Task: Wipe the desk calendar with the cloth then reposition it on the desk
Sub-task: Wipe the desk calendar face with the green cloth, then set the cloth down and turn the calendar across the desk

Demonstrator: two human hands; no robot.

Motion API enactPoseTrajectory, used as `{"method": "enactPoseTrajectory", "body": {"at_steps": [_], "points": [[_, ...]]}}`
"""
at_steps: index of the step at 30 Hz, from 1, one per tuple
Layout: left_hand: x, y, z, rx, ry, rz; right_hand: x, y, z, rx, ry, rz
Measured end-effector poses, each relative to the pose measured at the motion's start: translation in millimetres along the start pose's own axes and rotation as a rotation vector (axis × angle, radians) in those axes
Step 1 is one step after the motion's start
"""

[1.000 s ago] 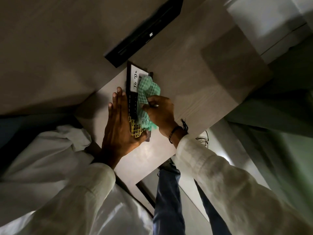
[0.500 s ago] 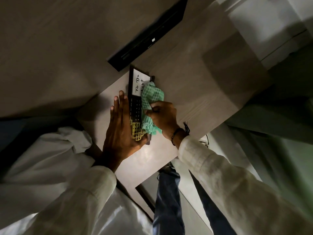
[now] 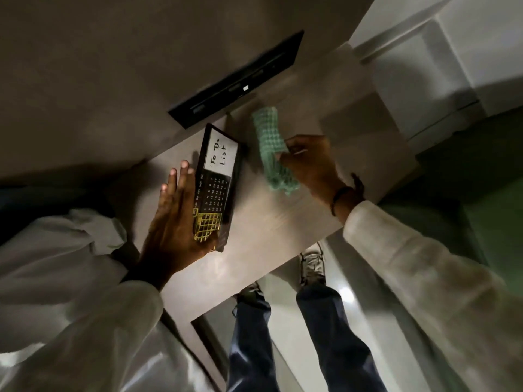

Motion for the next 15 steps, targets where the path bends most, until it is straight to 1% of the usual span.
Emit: {"method": "enactPoseTrajectory", "body": {"at_steps": [3,4,5,6,8,9,10,11,13,15], "points": [[-0.3,-1.0,-0.1,-0.025,-0.007,0.005,-44.0,-18.3,13.5,-0.314,0.289,-0.109],[0.2,-2.0,0.4,-0.041,-0.016,0.01,-49.8,-21.2,15.1,-0.389,0.388,-0.111],[0.0,-3.0,1.3,-0.06,-0.026,0.015,-50.0,-24.1,10.7,-0.396,0.482,-0.069],[-0.4,-4.1,1.8,-0.078,-0.034,0.019,-46.0,-28.3,0.7,-0.344,0.569,0.02],[-0.5,-5.1,2.0,-0.093,-0.049,0.023,-31.8,-29.5,-26.7,-0.154,0.669,0.277],[0.2,-5.1,1.7,-0.095,-0.054,0.025,-26.9,-27.1,-35.3,-0.091,0.655,0.358],[1.1,-4.6,2.6,-0.101,-0.054,0.029,-24.3,-24.7,-37.6,-0.07,0.634,0.377],[1.9,-3.6,2.8,-0.112,-0.047,0.034,-25.2,-23.8,-33.8,-0.084,0.619,0.342],[1.3,0.1,1.0,-0.145,-0.027,0.04,-28.1,-22.9,-18.3,-0.148,0.56,0.216],[0.1,7.9,-4.4,-0.198,0.022,0.035,-23.2,-21.8,0.3,-0.184,0.439,0.179]]}}
Point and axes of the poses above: each hand's wrist, its own y-axis away from the middle knuckle, its own x-axis out of the palm, z = x × y, the point moved 6 cm from there along -y, towards the middle knuckle, and after that the axes turned 4 degrees about -x, right-handed, at the moved point
